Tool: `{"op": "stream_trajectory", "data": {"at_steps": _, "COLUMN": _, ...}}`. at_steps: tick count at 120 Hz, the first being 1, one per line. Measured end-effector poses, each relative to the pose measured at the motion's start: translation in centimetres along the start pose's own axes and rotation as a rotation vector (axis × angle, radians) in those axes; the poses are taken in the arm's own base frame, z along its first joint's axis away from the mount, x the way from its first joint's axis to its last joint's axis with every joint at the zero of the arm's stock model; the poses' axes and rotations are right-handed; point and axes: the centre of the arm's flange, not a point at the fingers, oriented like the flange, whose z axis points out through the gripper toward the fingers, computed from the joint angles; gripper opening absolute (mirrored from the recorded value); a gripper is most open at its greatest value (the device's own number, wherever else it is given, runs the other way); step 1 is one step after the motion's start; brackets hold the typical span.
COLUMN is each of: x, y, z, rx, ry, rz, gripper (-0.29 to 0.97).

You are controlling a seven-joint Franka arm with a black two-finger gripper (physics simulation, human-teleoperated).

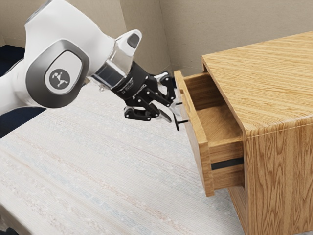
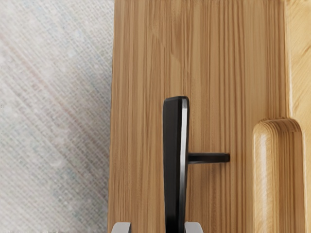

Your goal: Pull the drawer handle with one arm to open the drawer

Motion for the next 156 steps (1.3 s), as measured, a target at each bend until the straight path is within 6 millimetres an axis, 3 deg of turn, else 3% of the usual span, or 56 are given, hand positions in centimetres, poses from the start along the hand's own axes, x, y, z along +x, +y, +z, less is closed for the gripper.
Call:
{"op": "stream_trajectory", "data": {"at_steps": 88, "x": -1.1, "y": -3.2, "z": -2.8, "rx": 0.000, "ry": -0.013, "rz": -0.019, "gripper": 0.04}}
{"op": "stream_trajectory", "data": {"at_steps": 156, "x": -1.7, "y": -7.4, "z": -5.1, "rx": -0.001, "ry": 0.005, "rz": -0.060, "gripper": 0.03}}
